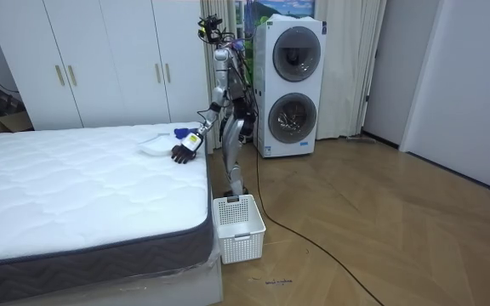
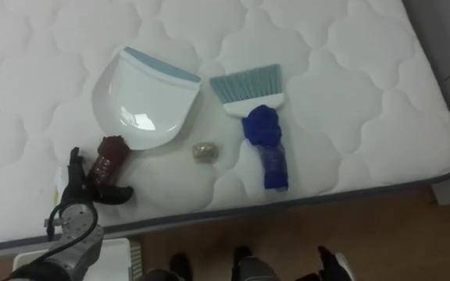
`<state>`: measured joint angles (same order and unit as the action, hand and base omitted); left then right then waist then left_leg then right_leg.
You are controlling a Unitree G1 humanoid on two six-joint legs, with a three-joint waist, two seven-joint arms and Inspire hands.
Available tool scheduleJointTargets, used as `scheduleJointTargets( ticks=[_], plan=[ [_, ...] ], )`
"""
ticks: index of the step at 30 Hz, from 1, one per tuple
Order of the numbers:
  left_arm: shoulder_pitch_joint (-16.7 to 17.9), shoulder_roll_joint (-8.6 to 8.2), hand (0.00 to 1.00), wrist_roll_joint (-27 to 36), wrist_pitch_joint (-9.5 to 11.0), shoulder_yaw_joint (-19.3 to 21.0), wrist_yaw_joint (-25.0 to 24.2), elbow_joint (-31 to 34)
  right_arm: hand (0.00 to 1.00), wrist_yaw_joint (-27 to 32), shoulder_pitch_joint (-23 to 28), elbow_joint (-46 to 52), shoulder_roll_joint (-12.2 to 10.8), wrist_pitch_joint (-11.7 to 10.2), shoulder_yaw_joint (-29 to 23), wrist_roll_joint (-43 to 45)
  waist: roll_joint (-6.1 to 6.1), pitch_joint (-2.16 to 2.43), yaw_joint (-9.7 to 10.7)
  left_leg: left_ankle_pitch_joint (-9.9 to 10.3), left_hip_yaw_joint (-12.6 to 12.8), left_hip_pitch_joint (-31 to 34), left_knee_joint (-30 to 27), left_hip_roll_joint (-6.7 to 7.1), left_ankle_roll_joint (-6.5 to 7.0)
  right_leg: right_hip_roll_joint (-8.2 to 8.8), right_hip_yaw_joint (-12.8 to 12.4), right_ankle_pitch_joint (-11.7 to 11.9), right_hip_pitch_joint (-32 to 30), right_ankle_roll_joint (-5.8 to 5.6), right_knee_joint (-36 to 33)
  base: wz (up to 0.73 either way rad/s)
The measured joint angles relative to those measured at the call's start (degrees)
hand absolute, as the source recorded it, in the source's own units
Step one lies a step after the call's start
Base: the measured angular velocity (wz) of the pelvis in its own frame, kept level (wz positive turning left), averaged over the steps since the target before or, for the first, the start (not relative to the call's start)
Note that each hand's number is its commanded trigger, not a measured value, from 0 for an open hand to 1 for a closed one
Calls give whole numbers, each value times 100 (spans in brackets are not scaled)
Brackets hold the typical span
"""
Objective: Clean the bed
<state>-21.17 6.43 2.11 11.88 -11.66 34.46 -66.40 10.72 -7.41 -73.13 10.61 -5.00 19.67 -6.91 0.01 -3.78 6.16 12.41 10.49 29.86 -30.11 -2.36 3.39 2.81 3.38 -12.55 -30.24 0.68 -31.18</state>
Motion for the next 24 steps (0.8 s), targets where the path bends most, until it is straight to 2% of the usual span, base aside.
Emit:
scheduleJointTargets(
  ticks=[7,14,24],
  plan=[
    [-212,10,0,-10,183,-17,147,4,0,35,-12,0,16,-44,48,-106,73,-2,3,16,-1,-2,-24,-5,-14,10,6,-21,-15,21,-61,0],
    [-210,7,0,-13,182,-126,168,6,0,56,-3,10,36,-41,51,-185,143,7,7,18,9,-3,-16,-12,-19,21,-3,-24,-24,26,-60,0],
    [-210,-4,0,-13,182,-226,182,14,0,78,-14,-5,46,-37,158,-200,148,12,7,17,14,-64,57,5,-18,18,-6,-25,25,25,-41,0]
  ],
)
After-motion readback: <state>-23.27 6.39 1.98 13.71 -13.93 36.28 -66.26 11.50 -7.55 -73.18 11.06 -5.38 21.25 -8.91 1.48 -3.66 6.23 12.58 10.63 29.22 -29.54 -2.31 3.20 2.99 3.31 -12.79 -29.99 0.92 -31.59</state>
